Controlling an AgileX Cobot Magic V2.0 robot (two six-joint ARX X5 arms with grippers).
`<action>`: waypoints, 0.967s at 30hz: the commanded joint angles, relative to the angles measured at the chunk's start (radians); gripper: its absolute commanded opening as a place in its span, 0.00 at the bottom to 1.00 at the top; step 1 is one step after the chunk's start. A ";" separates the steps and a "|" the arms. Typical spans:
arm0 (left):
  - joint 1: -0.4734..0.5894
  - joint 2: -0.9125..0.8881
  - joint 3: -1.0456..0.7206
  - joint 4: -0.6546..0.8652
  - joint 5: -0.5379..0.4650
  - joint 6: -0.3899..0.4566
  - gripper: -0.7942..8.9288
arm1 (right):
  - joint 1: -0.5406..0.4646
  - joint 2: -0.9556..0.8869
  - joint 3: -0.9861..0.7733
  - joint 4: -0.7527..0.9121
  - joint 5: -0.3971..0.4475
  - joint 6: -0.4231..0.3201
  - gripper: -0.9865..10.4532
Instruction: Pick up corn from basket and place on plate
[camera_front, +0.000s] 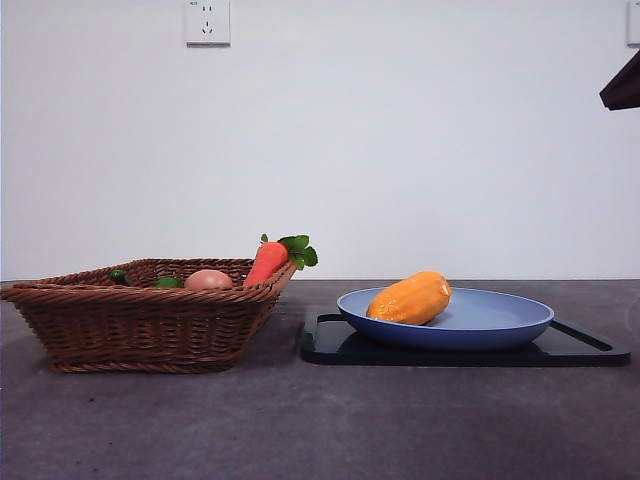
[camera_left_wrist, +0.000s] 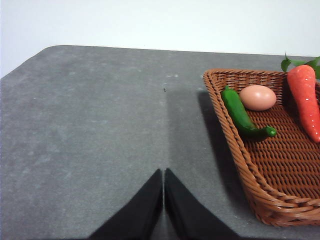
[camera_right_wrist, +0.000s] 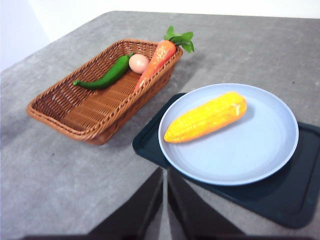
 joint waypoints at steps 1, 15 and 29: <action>0.002 0.000 -0.028 -0.004 0.002 0.005 0.09 | 0.005 0.003 0.003 0.025 0.003 0.010 0.09; 0.002 0.003 -0.028 -0.004 0.001 0.005 0.09 | 0.005 0.003 0.003 0.040 0.003 0.010 0.09; 0.002 0.003 -0.028 -0.004 0.001 0.005 0.09 | -0.030 -0.031 -0.014 0.079 0.158 -0.142 0.09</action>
